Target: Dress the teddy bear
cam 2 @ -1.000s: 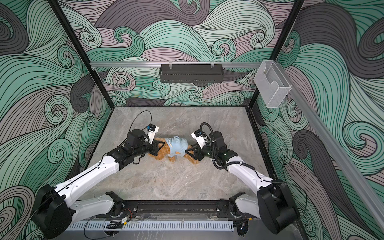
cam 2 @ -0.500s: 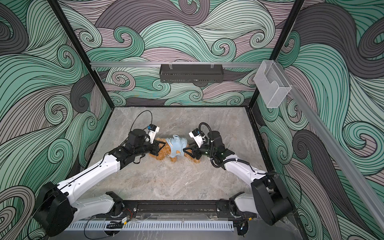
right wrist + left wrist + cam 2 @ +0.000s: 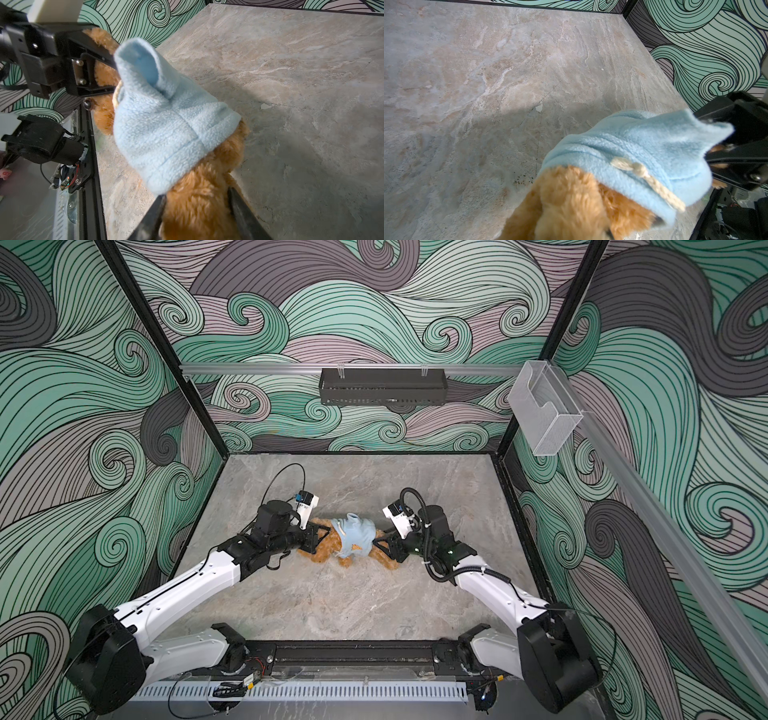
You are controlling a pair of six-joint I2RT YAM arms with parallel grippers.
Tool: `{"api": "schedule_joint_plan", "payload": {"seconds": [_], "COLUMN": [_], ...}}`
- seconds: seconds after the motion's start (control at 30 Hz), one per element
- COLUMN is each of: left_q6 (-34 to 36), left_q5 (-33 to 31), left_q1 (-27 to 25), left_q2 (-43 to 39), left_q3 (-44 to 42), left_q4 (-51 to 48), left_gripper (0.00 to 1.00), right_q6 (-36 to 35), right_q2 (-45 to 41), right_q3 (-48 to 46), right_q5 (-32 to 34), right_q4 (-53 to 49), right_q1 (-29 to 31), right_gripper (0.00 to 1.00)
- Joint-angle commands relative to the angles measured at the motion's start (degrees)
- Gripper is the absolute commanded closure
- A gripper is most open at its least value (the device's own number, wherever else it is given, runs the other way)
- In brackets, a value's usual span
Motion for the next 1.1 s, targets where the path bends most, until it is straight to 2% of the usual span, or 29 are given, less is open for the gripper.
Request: {"api": "schedule_joint_plan", "payload": {"seconds": [0.0, 0.07, 0.17, 0.37, 0.47, 0.63, 0.67, 0.7, 0.8, 0.87, 0.9, 0.97, 1.07], "left_q6": [1.13, 1.07, 1.39, 1.23, 1.40, -0.97, -1.59, -2.00, -2.66, -2.73, -2.62, -2.07, 0.76], "left_q5": [-1.21, -1.15, -0.78, -0.81, -0.92, -5.35, -6.58, -8.25, -13.80, -20.60, -24.19, -29.19, -30.31], "left_q1": [-0.14, -0.14, -0.18, -0.13, -0.02, 0.76, 0.97, 1.20, 2.25, 2.44, 2.44, 2.31, 0.66], "left_q2": [-1.59, -1.70, -1.70, -1.79, -1.07, 5.10, 7.21, 9.34, 14.18, 17.57, 17.89, 17.21, 12.47], "left_q3": [0.52, 0.48, 0.46, 1.23, 1.84, 4.96, 6.43, 8.61, 17.00, 21.86, 23.73, 25.50, 23.07], "left_q4": [-0.29, -0.22, 0.16, -1.64, -2.76, -5.82, -7.36, -9.50, -17.72, -21.27, -22.49, -23.33, -20.62], "left_gripper": [1.00, 1.00, 1.00, 1.00, 1.00, 1.00, 0.94, 0.82, 0.46, 0.31, 0.26, 0.23, 0.21], "right_q6": [-1.50, -1.01, -0.75, 1.60, 5.23, 18.34, 21.17, 24.08, 28.62, 30.06, 30.57, 30.84, 30.64], "right_q2": [-4.46, -5.65, -4.52, 0.56, 3.56, 11.71, 13.56, 15.29, 19.49, 21.34, 22.37, 24.11, 25.90], "right_q3": [0.73, 0.64, 0.60, -0.78, -2.61, -4.12, -4.03, -3.95, -3.34, -2.97, -2.61, -1.40, 0.09], "right_q5": [1.49, 1.18, 0.26, -1.11, -1.18, -2.14, -1.22, -0.27, 2.34, 4.82, 5.39, 5.95, 5.61], "right_q4": [-1.32, -0.93, -0.53, -0.07, 3.71, 11.72, 12.12, 12.33, 13.44, 13.70, 14.06, 13.88, 13.20], "right_q1": [0.07, 0.16, 0.31, 0.22, 0.22, 0.44, 0.50, 0.53, 0.52, 0.44, 0.35, 0.26, 0.04], "right_gripper": [0.43, 0.38, 0.37, 0.47, 0.57, 0.81, 0.88, 0.91, 0.94, 0.95, 0.95, 0.95, 0.95]}}
